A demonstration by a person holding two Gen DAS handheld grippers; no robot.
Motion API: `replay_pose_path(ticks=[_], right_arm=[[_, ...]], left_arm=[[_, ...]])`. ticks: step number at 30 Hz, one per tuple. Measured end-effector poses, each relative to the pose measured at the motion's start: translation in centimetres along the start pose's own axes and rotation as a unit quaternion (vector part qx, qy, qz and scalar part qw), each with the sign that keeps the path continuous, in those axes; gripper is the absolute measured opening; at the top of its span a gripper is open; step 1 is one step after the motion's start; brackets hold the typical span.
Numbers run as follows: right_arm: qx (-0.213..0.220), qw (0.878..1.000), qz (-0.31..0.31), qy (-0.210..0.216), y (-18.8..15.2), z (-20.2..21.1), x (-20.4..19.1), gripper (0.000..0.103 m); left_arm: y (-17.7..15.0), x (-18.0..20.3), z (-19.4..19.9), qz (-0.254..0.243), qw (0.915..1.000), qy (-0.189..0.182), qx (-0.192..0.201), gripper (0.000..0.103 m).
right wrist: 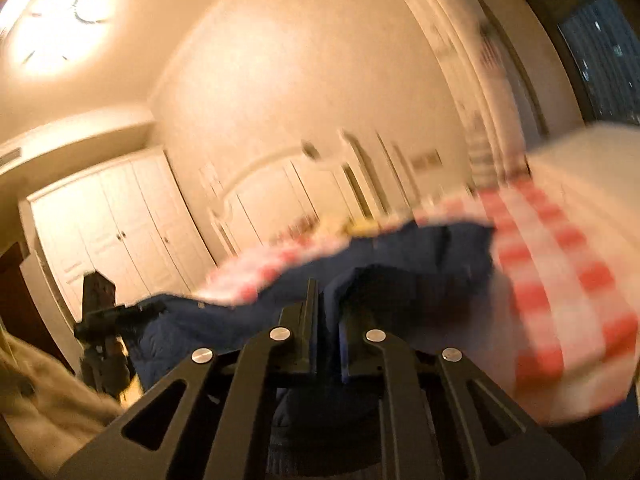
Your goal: Fold large clothes
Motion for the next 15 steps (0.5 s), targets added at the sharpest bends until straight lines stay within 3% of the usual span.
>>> replay_pose_path(ticks=[3, 5, 8, 10, 12, 14, 15], right_arm=[[0.017, 0.999, 0.031, -0.019, 5.1, -3.7, 0.6, 0.011], [0.01, 0.998, 0.038, -0.049, 8.1, -8.1, 2.4, 0.011], [-0.044, 0.995, 0.007, -0.094, 10.2, -16.2, 6.4, 0.012], [-0.089, 0.989, -0.027, -0.117, 9.8, -21.4, 9.7, 0.012], [-0.168, 0.972, -0.093, -0.139, 7.6, -27.3, 14.4, 0.015], [-0.206, 0.957, -0.147, -0.14, 5.7, -29.6, 17.3, 0.02], [-0.204, 0.956, -0.162, -0.133, 5.0, -29.9, 18.3, 0.026]], left_arm=[[5.3, -0.7, -1.7, 0.012, 0.9996, -0.005, 0.026, 0.021], [9.5, -2.8, -5.6, 0.025, 0.9992, 0.024, 0.021, 0.024], [13.0, -7.0, -11.5, 0.067, 0.9952, 0.071, 0.0, 0.035], [14.7, -11.0, -16.7, 0.096, 0.9894, 0.104, -0.03, 0.046], [15.2, -15.1, -20.9, 0.134, 0.9795, 0.14, -0.057, 0.057], [15.1, -18.7, -23.4, 0.185, 0.9685, 0.145, -0.084, 0.06], [15.2, -20.5, -23.9, 0.213, 0.9626, 0.145, -0.084, 0.06]])
Point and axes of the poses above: each gripper's, at about its wrist camera, not at the fingertips, and z roughly against the way its jaws point, x to its right, y to its top, the point moved 9 cm from there along -z, roughly the way its jaws point, and after that the axes turned 8 degrees about -y, right-handed, at the moved point
